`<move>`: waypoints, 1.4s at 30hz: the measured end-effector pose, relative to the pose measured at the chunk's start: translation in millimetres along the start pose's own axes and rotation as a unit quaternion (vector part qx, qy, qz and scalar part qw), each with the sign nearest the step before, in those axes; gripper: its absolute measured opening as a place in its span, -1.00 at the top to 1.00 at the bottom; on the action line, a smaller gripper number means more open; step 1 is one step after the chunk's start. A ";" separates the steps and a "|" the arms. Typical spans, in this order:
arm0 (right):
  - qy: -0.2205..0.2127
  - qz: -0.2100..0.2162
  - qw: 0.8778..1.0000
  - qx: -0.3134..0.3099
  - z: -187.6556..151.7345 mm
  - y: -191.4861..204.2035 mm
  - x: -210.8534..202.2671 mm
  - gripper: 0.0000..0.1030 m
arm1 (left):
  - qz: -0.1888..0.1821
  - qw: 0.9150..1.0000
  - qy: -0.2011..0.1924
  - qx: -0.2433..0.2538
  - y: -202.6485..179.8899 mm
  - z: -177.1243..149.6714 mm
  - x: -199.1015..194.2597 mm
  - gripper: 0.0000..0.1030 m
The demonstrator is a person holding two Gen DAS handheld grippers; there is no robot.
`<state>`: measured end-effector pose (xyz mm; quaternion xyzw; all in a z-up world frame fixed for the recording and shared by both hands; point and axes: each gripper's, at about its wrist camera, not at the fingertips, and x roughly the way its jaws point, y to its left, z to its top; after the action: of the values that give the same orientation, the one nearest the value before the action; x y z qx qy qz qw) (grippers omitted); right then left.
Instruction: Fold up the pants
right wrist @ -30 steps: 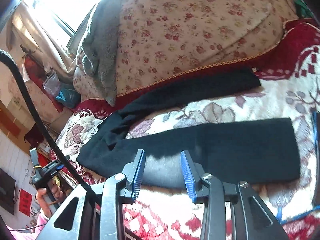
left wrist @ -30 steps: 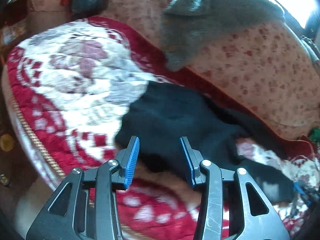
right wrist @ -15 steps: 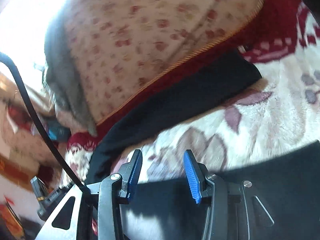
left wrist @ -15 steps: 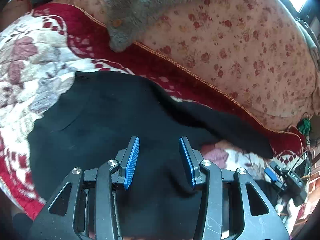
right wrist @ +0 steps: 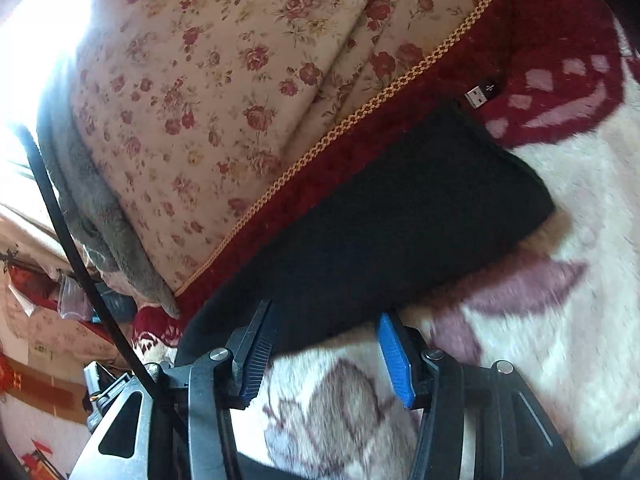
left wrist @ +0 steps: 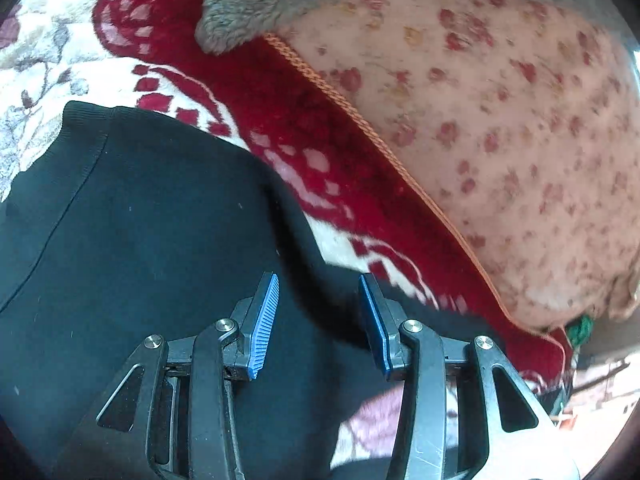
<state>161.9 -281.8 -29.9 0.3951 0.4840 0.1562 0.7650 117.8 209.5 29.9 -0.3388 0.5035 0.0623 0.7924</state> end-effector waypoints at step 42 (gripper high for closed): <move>-0.086 0.098 0.989 -0.076 -33.4 27.2 -107.9 0.84 | -0.011 0.990 -0.105 0.099 -23.1 -58.6 -98.6 0.92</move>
<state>84.9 -316.3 50.0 0.3933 0.3623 0.2322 0.8125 35.8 180.7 108.2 -0.2559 0.4177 0.0385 0.8710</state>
